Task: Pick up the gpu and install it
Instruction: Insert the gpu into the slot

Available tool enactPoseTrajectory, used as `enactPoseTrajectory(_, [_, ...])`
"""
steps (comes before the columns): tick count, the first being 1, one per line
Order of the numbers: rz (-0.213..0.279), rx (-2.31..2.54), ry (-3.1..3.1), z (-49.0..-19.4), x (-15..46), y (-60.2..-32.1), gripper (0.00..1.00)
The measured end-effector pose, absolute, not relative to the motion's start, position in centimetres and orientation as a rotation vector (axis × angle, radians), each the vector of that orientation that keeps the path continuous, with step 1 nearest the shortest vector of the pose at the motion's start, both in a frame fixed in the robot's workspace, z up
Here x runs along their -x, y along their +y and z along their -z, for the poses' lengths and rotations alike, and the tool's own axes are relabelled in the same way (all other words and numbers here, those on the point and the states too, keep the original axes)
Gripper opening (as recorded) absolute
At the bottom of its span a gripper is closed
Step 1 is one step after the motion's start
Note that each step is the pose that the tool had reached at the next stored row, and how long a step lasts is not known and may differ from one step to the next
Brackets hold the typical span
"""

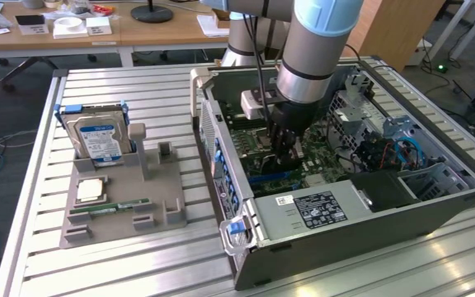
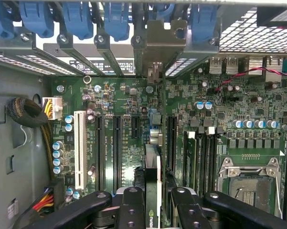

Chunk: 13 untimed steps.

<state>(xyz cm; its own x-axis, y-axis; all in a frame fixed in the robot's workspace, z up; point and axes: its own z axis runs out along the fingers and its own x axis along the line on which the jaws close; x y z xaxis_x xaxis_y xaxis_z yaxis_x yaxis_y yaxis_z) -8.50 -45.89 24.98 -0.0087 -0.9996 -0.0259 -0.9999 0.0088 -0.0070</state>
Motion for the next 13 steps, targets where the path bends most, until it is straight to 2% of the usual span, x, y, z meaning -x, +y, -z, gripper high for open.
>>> enactPoseTrajectory(13, [-0.021, 2.195, 2.215, -24.94, 8.55, -45.89, 0.26])
